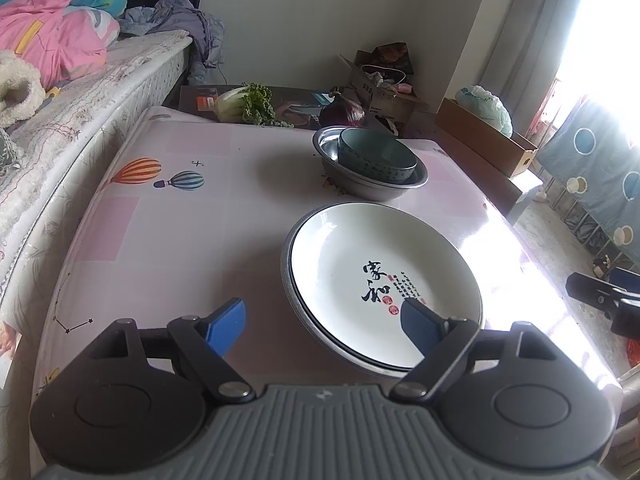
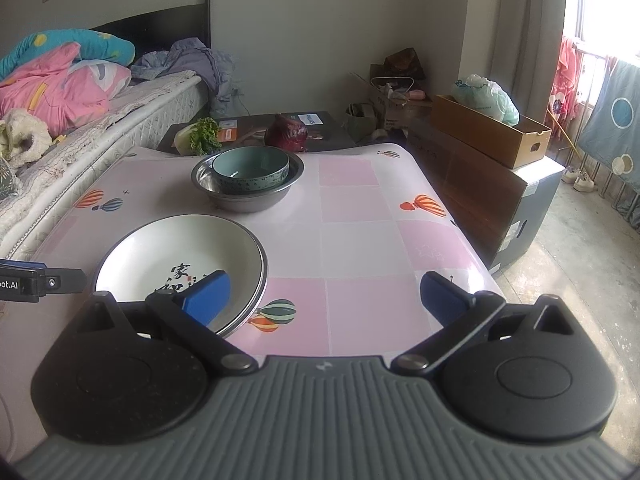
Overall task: Organize plates and bowls
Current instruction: 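Pull both grippers back from the stacked plates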
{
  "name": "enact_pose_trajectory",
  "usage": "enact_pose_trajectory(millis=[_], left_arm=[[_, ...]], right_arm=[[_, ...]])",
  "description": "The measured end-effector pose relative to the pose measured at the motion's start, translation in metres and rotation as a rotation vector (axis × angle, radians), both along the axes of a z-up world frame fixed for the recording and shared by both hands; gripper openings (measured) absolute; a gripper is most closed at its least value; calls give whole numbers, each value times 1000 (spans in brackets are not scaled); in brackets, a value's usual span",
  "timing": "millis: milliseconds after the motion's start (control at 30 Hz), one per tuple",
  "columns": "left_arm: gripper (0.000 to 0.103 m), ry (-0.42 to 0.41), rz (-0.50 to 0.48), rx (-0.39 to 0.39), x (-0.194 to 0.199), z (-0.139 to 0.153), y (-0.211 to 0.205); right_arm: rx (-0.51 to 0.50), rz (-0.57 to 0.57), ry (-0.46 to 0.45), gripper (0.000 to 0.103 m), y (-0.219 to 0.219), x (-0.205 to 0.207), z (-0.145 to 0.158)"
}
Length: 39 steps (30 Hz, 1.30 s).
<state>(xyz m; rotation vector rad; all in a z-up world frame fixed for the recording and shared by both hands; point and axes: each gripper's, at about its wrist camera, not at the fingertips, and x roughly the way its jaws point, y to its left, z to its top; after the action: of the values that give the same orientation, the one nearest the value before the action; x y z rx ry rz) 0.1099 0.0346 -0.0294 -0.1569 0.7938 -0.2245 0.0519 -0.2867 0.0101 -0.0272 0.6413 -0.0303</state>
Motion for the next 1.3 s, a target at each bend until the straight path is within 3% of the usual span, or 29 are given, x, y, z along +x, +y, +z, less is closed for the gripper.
enact_pose_trajectory(millis=[800, 1300], left_arm=[[93, 27, 3, -12, 2, -1, 1], [98, 43, 8, -16, 4, -4, 2]], right_arm=[[-70, -19, -40, 102, 6, 0, 4], [-50, -7, -40, 102, 7, 0, 2]])
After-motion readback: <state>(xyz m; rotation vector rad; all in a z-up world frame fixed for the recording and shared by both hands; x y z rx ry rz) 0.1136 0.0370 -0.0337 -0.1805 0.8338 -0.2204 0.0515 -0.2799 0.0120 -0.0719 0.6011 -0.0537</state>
